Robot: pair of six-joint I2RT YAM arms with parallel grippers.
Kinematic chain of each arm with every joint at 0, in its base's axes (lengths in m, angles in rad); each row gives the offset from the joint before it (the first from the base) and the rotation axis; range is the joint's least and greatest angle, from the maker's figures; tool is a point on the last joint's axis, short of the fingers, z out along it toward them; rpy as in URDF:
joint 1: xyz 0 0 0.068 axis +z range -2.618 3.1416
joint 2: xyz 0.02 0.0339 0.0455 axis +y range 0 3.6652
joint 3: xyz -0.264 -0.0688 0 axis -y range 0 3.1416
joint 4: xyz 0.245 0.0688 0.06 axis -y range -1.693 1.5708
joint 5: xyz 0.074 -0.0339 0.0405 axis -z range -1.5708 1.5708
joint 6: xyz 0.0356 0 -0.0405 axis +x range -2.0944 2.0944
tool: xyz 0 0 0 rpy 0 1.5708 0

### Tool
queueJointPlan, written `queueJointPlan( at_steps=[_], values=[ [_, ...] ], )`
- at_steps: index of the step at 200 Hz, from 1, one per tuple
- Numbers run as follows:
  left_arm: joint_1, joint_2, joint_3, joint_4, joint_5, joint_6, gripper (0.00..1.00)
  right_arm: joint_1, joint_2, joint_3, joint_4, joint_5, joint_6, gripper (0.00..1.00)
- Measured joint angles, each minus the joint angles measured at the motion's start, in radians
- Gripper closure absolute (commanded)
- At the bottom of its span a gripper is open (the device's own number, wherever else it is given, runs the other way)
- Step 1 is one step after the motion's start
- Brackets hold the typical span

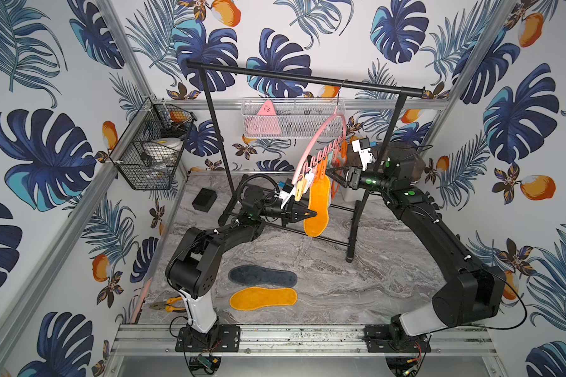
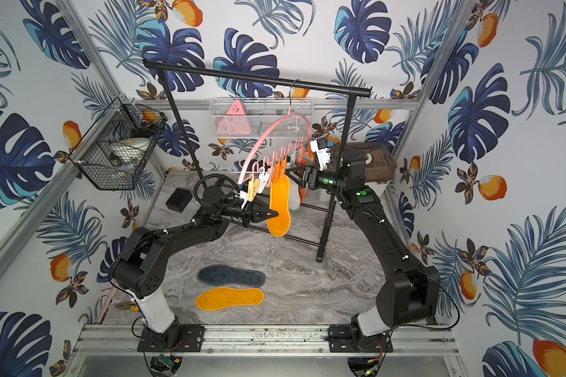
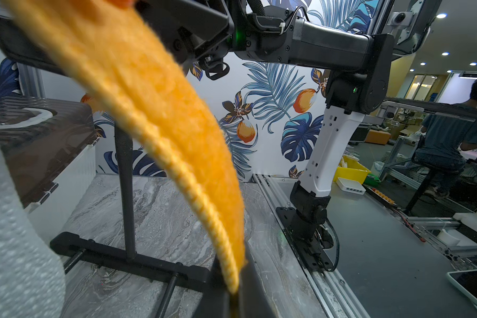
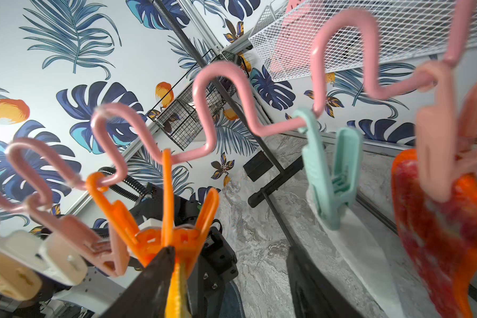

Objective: Take the shoe insoles off the hanger
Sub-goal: Remove the insole from the hanger, then open the clamp at the hanger.

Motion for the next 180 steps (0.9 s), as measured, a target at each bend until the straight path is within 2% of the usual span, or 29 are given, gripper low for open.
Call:
queueJointPlan(
  at_steps=[56,101,180],
  values=[
    [0.001,-0.007,-0.002,-0.009,0.001,0.006,0.95,0.0,0.01,0.008,0.051,-0.052,0.056,0.3],
    [0.001,-0.007,-0.002,-0.005,0.005,0.002,0.95,0.0,0.037,0.018,0.084,-0.059,0.119,0.36],
    [0.001,0.001,-0.001,0.006,0.013,-0.002,0.95,0.005,0.058,0.024,0.154,-0.085,0.229,0.36]
  ],
)
